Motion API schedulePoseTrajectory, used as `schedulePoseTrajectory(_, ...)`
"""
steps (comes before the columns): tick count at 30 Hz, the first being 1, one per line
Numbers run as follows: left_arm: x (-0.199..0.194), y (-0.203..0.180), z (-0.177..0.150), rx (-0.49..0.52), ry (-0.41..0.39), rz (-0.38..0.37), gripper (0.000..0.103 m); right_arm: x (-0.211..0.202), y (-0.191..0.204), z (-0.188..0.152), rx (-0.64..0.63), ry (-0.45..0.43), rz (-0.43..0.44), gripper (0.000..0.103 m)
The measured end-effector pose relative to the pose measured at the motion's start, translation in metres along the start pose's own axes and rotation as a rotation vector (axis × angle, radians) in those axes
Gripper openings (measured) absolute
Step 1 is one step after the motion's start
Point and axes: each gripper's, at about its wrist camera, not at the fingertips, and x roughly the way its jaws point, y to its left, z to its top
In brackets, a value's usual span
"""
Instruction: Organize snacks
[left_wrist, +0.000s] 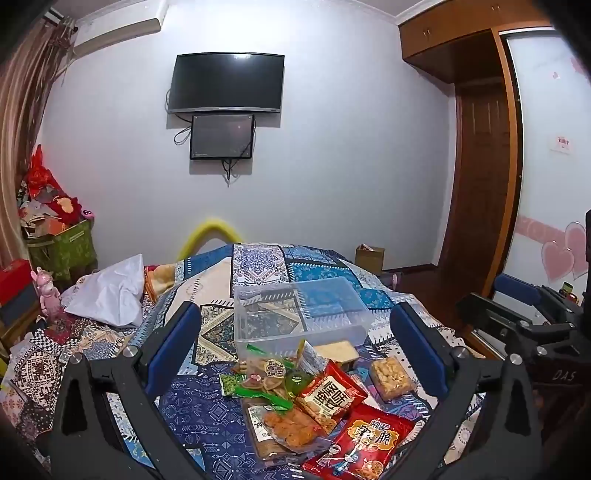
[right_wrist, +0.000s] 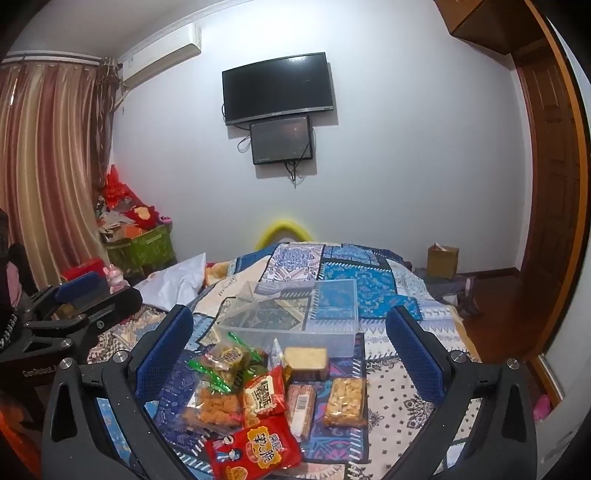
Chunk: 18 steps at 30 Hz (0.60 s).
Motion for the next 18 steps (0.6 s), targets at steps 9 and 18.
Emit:
schedulePoseTrajectory(9,0.0009,0.0004,0.0019,-0.003,0.007,-0.006,0.103,-0.0010,-0.0009,0.0021,-0.004,-0.009,0.007,0.103)
schedulePoseTrajectory(18,0.0013,0.0010,0.0019,-0.009,0.013,-0.006,0.103,-0.0025,0.0008,0.0005,-0.013,-0.026,0.000,0.103)
